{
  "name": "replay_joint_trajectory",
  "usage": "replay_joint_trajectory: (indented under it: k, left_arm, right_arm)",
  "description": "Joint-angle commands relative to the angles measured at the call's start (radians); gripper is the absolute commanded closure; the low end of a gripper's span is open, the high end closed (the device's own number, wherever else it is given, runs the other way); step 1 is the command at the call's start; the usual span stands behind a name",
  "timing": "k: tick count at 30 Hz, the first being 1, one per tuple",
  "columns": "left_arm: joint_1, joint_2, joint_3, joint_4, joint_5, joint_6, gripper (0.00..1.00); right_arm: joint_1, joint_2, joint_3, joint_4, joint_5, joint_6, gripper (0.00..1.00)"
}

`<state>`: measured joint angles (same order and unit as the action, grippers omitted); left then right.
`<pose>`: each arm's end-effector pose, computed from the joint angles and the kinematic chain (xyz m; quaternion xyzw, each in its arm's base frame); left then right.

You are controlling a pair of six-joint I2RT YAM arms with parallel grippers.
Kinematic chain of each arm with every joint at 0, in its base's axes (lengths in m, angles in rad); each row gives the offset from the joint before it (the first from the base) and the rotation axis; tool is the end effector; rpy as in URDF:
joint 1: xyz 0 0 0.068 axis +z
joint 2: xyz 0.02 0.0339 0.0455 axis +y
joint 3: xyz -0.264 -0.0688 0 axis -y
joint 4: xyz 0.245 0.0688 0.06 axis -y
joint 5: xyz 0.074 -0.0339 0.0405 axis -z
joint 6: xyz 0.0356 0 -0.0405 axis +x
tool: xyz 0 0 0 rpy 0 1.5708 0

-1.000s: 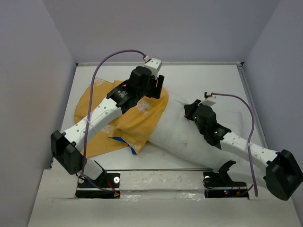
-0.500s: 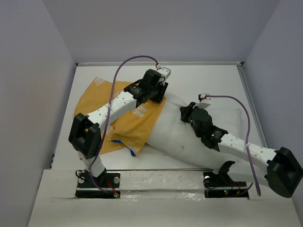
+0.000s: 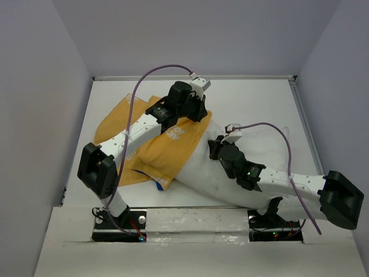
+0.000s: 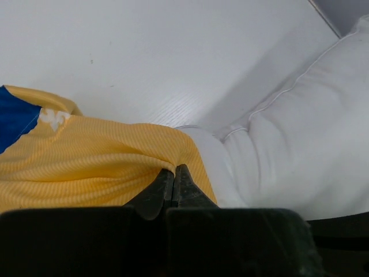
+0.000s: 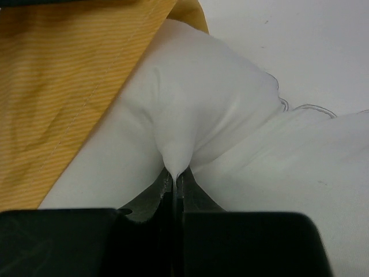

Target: Put the pillow into the pillowcase

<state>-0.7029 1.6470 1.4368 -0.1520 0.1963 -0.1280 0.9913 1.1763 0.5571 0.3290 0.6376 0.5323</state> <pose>0.2962 -0.2600 0.3457 0.2856 0.7696 -0.3020 0.4848 0.1553 0.1986 0.2345 0.0091 0.7841 0.2097 0.5840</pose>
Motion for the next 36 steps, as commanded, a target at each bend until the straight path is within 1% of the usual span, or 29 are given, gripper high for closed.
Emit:
replay_joint_trajectory:
  k: [1, 3, 4, 5, 6, 7, 8, 10, 11, 12, 13, 14, 16, 18, 21, 22, 23, 24, 25, 26, 27, 28, 29, 30, 31, 32, 34, 35, 36]
  left_arm:
    - [-0.038, -0.013, 0.12, 0.27, 0.293, -0.087, 1.0]
    - [-0.053, -0.018, 0.113, 0.276, 0.33, -0.091, 1.0]
    - [-0.058, -0.029, 0.096, 0.282, 0.333, -0.091, 1.0]
    - [-0.067, -0.059, 0.041, 0.29, 0.334, -0.091, 1.0]
    - [-0.069, -0.078, 0.005, 0.314, 0.339, -0.1, 1.0]
    - [-0.069, -0.096, -0.027, 0.333, 0.345, -0.11, 1.0]
    - [-0.069, -0.137, -0.095, 0.36, 0.354, -0.126, 1.0]
    - [-0.069, -0.174, -0.162, 0.461, 0.414, -0.189, 1.0]
    - [-0.069, -0.188, -0.189, 0.489, 0.436, -0.211, 1.0]
    - [-0.069, -0.203, -0.225, 0.511, 0.459, -0.229, 1.0]
    - [-0.069, -0.21, -0.239, 0.526, 0.475, -0.24, 1.0]
    - [-0.072, -0.21, -0.245, 0.531, 0.486, -0.246, 1.0]
    - [-0.073, -0.21, -0.262, 0.526, 0.488, -0.249, 1.0]
    - [-0.075, -0.191, -0.266, 0.528, 0.509, -0.251, 1.0]
    - [-0.075, -0.155, -0.214, 0.48, 0.453, -0.24, 1.0]
    - [-0.075, -0.147, -0.195, 0.468, 0.404, -0.234, 0.91]
    - [-0.076, -0.142, -0.168, 0.395, 0.346, -0.214, 0.8]
    - [-0.084, -0.144, -0.111, 0.34, 0.26, -0.193, 0.66]
    - [-0.086, -0.157, -0.098, 0.301, 0.183, -0.174, 0.52]
    - [-0.084, -0.18, -0.102, 0.278, 0.069, -0.158, 0.25]
    - [-0.084, -0.247, -0.145, 0.276, 0.011, -0.159, 0.13]
    - [-0.084, -0.33, -0.215, 0.269, -0.094, -0.169, 0.01]
    - [-0.083, -0.378, -0.255, 0.259, -0.138, -0.179, 0.01]
    - [-0.083, -0.424, -0.304, 0.247, -0.182, -0.192, 0.01]
    - [-0.083, -0.478, -0.356, 0.24, -0.277, -0.214, 0.01]
    - [-0.083, -0.591, -0.483, 0.233, -0.308, -0.272, 0.01]
    - [-0.083, -0.711, -0.612, 0.21, -0.398, -0.344, 0.02]
    - [-0.083, -0.83, -0.739, 0.174, -0.423, -0.425, 0.03]
    - [-0.083, -0.886, -0.804, 0.154, -0.448, -0.473, 0.05]
  right_arm:
    - [0.061, 0.089, 0.021, 0.087, -0.075, 0.058, 1.0]
    - [0.049, 0.085, 0.064, 0.085, -0.013, 0.034, 1.0]
    - [-0.004, 0.069, 0.07, 0.097, -0.024, 0.032, 1.0]
    - [-0.044, 0.056, 0.066, 0.117, -0.103, 0.032, 1.0]
    - [-0.136, 0.039, 0.057, 0.18, -0.157, 0.052, 1.0]
    - [-0.181, 0.039, 0.049, 0.212, -0.206, 0.066, 1.0]
    - [-0.212, 0.043, 0.055, 0.229, -0.281, 0.083, 1.0]
    - [-0.265, 0.057, 0.064, 0.292, -0.305, 0.08, 1.0]
    - [-0.266, 0.06, 0.07, 0.315, -0.337, 0.089, 1.0]
    - [-0.319, 0.063, 0.082, 0.358, -0.378, 0.154, 1.0]
    - [-0.341, 0.065, 0.083, 0.358, -0.41, 0.191, 1.0]
    - [-0.364, 0.068, 0.09, 0.407, -0.447, 0.227, 1.0]
    - [-0.433, 0.069, 0.11, 0.412, -0.484, 0.368, 1.0]
    - [-0.448, 0.057, 0.116, 0.418, -0.451, 0.422, 1.0]
    - [-0.448, 0.078, 0.164, 0.332, -0.339, 0.405, 1.0]
    - [-0.448, 0.095, 0.173, 0.294, -0.311, 0.384, 1.0]
    - [-0.448, 0.109, 0.181, 0.271, -0.258, 0.368, 1.0]
    - [-0.448, 0.115, 0.176, 0.251, -0.234, 0.361, 1.0]
    - [-0.448, 0.117, 0.164, 0.24, -0.216, 0.348, 1.0]
    - [-0.448, 0.096, 0.15, 0.234, -0.202, 0.342, 1.0]
    - [-0.448, 0.083, 0.138, 0.232, -0.197, 0.333, 1.0]
    - [-0.448, 0.072, 0.148, 0.197, -0.185, 0.305, 1.0]
    - [-0.448, 0.075, 0.196, 0.147, -0.174, 0.275, 1.0]
    - [-0.448, 0.08, 0.216, 0.147, -0.165, 0.252, 1.0]
    - [-0.448, 0.085, 0.24, 0.133, -0.161, 0.227, 1.0]
    - [-0.462, 0.11, 0.269, 0.108, -0.168, 0.212, 1.0]
    - [-0.474, 0.138, 0.364, 0.049, -0.193, 0.16, 1.0]
    - [-0.488, 0.169, 0.406, 0.01, -0.244, 0.12, 0.85]
    - [-0.488, 0.18, 0.447, -0.045, -0.257, 0.12, 0.75]
